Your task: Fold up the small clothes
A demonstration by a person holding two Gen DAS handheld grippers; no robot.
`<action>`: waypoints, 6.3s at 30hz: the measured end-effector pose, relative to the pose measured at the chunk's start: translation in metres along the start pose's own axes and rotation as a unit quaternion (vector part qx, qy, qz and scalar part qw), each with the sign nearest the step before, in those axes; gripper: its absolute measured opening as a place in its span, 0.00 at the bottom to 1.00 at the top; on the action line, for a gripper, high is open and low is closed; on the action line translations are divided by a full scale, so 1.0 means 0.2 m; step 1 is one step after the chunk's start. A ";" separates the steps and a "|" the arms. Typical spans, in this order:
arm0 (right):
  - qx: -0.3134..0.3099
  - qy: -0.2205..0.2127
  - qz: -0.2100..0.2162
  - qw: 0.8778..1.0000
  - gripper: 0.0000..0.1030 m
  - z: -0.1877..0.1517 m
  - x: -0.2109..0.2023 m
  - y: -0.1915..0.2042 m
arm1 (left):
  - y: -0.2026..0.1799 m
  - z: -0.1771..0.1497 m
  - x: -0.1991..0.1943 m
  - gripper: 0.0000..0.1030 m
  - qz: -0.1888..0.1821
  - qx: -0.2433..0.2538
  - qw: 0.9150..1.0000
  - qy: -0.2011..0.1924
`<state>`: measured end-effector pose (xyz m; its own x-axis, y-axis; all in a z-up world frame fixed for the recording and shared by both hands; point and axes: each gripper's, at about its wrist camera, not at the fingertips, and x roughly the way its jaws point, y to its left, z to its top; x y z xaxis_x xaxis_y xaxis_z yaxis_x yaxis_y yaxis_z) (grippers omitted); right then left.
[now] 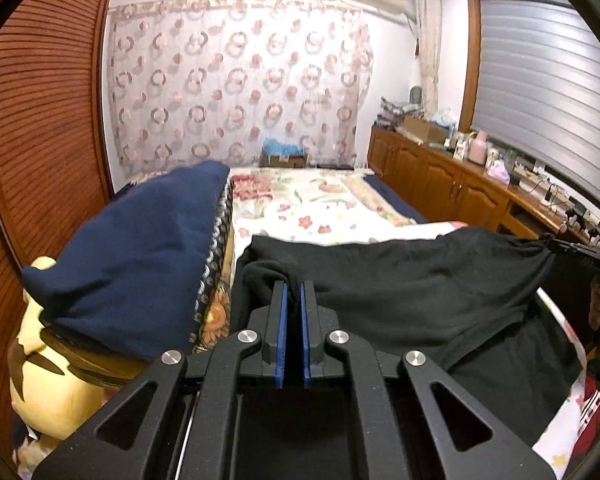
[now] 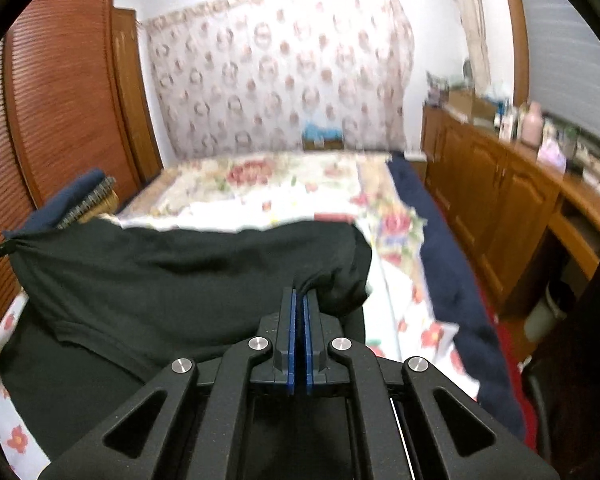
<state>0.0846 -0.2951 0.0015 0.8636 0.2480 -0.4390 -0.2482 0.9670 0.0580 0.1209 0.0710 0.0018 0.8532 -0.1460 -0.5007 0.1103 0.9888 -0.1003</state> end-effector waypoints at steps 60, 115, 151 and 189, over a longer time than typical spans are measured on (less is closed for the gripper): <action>-0.097 0.201 0.001 0.975 0.02 -0.32 -0.33 0.07 | 0.10 -0.54 -0.19 0.78 0.024 -0.015 0.996 0.087; -0.018 0.089 0.013 0.996 0.39 -0.54 -0.14 0.07 | 0.09 -0.38 -0.21 0.08 -0.060 -0.029 0.996 0.064; -0.024 0.044 0.033 0.998 0.43 -0.48 -0.17 0.15 | 0.03 -0.41 -0.15 0.25 -0.027 -0.003 0.994 0.108; 0.022 0.002 -0.001 1.000 0.43 -0.49 -0.39 0.02 | -1.19 0.21 -0.03 0.16 -0.255 0.162 0.951 0.060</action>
<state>-0.0265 -0.3173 -0.0518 0.8618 0.2460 -0.4435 -0.2272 0.9691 0.0961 0.1099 -0.1625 0.0650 0.5841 -0.5926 -0.5546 0.6628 0.7427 -0.0955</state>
